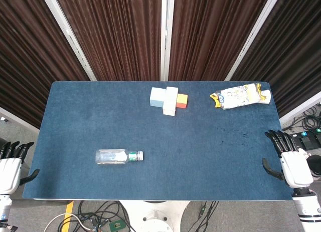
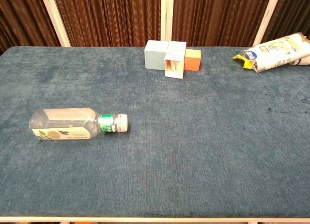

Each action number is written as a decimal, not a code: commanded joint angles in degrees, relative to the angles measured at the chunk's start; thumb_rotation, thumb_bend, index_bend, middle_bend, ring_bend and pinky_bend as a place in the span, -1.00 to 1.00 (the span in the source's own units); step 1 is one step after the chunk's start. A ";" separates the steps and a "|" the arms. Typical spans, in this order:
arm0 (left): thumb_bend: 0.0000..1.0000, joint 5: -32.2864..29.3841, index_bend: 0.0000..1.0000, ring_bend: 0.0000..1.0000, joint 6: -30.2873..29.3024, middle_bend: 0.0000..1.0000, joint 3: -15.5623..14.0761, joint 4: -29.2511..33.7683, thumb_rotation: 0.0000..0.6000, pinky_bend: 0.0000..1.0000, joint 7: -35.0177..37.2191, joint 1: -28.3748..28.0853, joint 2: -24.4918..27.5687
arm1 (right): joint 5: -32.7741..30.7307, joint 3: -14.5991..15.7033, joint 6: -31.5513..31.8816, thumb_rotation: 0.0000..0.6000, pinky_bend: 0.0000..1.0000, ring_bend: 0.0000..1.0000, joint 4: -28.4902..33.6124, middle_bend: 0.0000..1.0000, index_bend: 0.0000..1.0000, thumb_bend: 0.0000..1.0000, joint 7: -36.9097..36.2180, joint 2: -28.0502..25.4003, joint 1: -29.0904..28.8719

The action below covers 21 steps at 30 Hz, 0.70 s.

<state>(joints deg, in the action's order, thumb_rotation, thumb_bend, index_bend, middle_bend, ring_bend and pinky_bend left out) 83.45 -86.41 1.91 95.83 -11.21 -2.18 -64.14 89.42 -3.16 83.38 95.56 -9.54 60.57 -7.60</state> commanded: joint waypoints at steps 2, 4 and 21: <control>-0.62 -0.09 -0.63 -0.79 0.08 -0.57 -0.03 -0.16 1.00 -0.81 0.13 0.01 -0.16 | -0.01 -0.10 0.10 1.00 -1.00 -1.00 0.02 -0.87 -0.81 -0.30 0.08 0.02 -0.02; -0.62 -0.08 -0.63 -0.79 0.15 -0.57 -0.07 -0.27 1.00 -0.81 0.09 -0.01 -0.21 | 0.04 -0.14 0.23 1.00 -1.00 -1.00 0.01 -0.87 -0.81 -0.30 0.06 0.02 0.00; -0.62 6.09 -0.67 -0.79 17.17 -0.59 3.17 4.37 1.00 -0.80 3.08 -15.50 -0.35 | -0.18 -1.76 0.62 1.00 -1.00 -1.00 -0.01 -0.87 -0.81 -0.30 0.00 -2.55 -0.89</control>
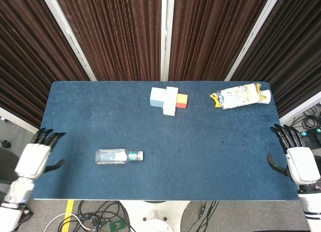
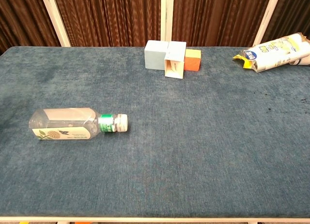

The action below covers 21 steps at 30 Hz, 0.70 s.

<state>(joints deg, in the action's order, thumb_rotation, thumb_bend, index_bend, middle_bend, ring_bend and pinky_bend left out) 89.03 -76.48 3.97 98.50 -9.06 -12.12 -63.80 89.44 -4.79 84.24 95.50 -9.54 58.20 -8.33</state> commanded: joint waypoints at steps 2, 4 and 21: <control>-0.62 -1.09 -0.68 -0.79 12.43 -0.61 1.56 1.94 1.00 -0.80 1.23 -8.78 -2.00 | -0.46 -0.22 -0.61 1.00 -1.00 -1.00 0.03 -0.87 -0.81 -0.30 0.01 -0.37 -0.34; -0.62 -3.94 -0.69 -0.79 17.39 -0.62 1.90 1.79 1.00 -0.79 0.67 -11.51 -3.77 | -0.66 -0.23 -0.98 1.00 -1.00 -1.00 -0.01 -0.87 -0.81 -0.30 -0.04 -0.41 -0.50; -0.67 -23.45 -0.67 -0.79 23.05 -0.64 1.12 -6.07 1.00 -0.73 -13.14 -17.75 -20.87 | -2.05 0.21 -2.67 1.00 -1.00 -1.00 -1.30 -0.87 -0.81 -0.30 -1.05 0.38 -0.70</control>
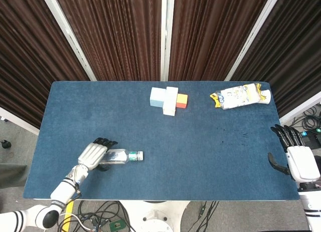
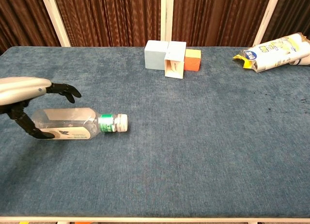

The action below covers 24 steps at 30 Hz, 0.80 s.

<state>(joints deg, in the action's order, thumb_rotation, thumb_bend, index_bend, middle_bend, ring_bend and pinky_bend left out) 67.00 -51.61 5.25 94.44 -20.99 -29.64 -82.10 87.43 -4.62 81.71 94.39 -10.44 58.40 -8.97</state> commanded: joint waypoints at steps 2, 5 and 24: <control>-0.67 -1.71 -0.65 -0.79 -2.86 -0.62 -0.07 -2.49 1.00 -0.72 -1.40 -0.18 -3.73 | -0.02 0.07 -0.28 1.00 -1.00 -1.00 -0.35 -0.87 -0.81 -0.30 -0.26 0.37 -0.14; -0.67 -1.68 -0.60 -0.77 -4.32 -0.58 0.11 -3.54 1.00 -0.69 -1.29 -0.17 -5.32 | 0.06 0.07 -0.29 1.00 -1.00 -1.00 -0.52 -0.87 -0.81 -0.30 -0.34 0.47 -0.20; -0.67 -0.86 -0.41 -0.60 -6.75 -0.40 -1.51 -6.76 1.00 -0.54 0.74 0.39 -8.12 | -0.31 0.11 -0.64 1.00 -1.00 -1.00 -0.26 -0.87 -0.81 -0.30 0.13 0.48 -0.29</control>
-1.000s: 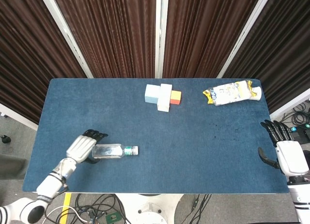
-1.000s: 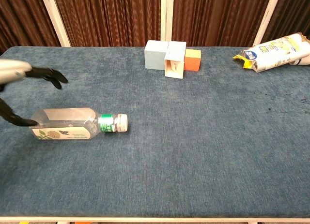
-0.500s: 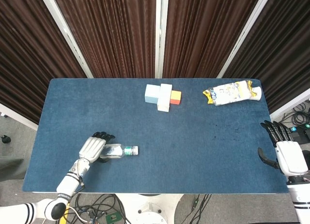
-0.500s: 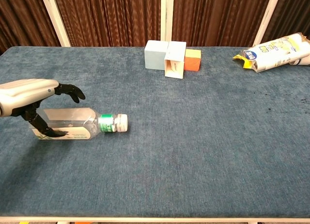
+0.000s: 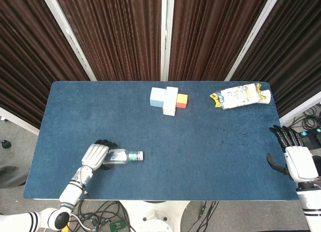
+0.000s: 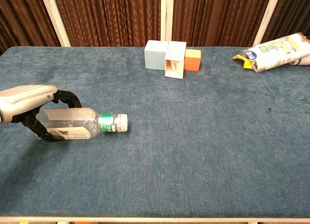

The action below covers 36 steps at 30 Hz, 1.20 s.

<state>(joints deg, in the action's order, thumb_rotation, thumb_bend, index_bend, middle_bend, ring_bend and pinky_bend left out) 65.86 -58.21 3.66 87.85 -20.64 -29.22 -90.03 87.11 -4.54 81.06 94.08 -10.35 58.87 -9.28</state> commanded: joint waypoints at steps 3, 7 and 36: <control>-0.67 0.58 -0.35 -0.54 -0.20 -0.33 0.41 -0.74 1.00 -0.45 1.36 -0.20 -0.73 | -0.02 0.08 0.06 1.00 -1.00 -1.00 0.17 -0.87 -0.81 -0.30 0.10 -0.04 0.10; -0.53 1.65 -0.24 -0.43 -0.40 -0.22 0.60 -2.17 1.00 -0.24 3.14 -0.32 -1.56 | 0.17 0.11 0.34 1.00 -1.00 -1.00 0.31 -0.87 -0.81 -0.30 0.08 -0.15 0.20; -0.12 26.96 0.07 -0.09 -10.86 0.12 2.47 -7.86 1.00 0.09 44.85 -5.39 -6.70 | 5.44 -6.18 -35.29 0.52 -1.00 -1.00 15.65 -0.85 -0.55 -0.42 -21.16 -8.38 -30.72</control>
<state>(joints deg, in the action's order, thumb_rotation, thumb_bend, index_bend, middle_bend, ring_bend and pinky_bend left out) 93.04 -68.92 5.91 80.05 23.99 -34.45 -96.48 92.92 -10.11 47.28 108.84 -30.16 50.21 -38.57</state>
